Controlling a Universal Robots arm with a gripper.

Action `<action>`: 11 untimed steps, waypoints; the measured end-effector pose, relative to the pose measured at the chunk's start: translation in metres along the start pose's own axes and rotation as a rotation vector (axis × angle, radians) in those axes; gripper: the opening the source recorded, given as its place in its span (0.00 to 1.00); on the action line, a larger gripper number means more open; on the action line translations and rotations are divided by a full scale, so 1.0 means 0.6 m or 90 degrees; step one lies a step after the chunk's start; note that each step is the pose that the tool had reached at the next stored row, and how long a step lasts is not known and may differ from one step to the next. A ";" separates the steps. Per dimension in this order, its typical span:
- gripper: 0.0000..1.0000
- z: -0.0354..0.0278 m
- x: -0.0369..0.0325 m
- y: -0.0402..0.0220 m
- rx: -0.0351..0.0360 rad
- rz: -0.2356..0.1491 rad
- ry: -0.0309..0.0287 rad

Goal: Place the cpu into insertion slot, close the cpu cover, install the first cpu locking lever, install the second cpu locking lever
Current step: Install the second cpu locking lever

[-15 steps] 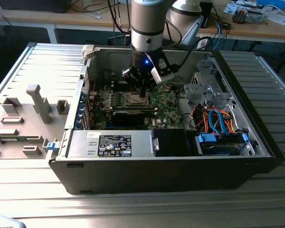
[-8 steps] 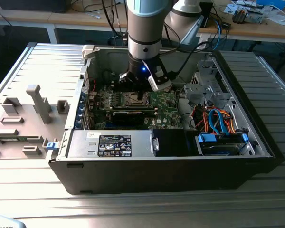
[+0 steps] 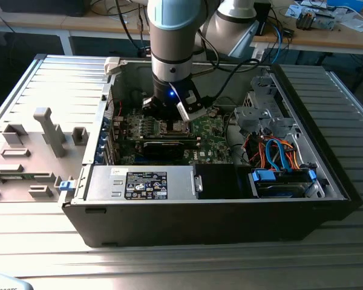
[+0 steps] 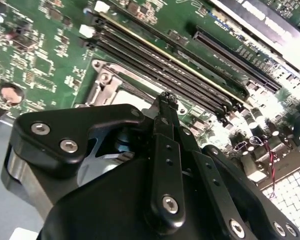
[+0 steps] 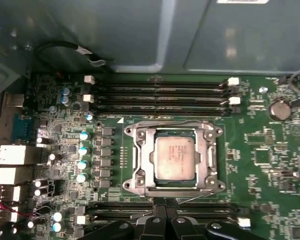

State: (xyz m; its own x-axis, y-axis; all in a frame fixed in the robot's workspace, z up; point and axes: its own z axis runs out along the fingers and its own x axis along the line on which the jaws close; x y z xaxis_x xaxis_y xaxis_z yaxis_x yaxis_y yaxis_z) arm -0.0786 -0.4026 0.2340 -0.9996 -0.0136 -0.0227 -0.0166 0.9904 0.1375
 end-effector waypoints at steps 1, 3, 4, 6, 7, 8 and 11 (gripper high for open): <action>0.11 0.002 0.002 0.000 -0.0007 0.000 0.0000; 0.11 0.008 0.006 -0.001 -0.0013 0.000 0.0000; 0.11 0.010 0.007 -0.001 -0.0014 0.000 0.0000; 0.11 0.015 0.010 -0.002 -0.0014 0.000 0.0000; 0.11 0.017 0.011 -0.002 -0.0015 0.000 0.0001; 0.11 0.020 0.013 -0.003 -0.0017 -0.001 0.0001; 0.11 0.026 0.023 -0.004 -0.0026 -0.002 0.0003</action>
State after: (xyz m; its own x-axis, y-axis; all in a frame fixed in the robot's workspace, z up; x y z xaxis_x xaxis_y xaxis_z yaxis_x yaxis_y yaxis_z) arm -0.0918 -0.4027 0.2178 -0.9996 -0.0171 -0.0227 -0.0202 0.9897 0.1414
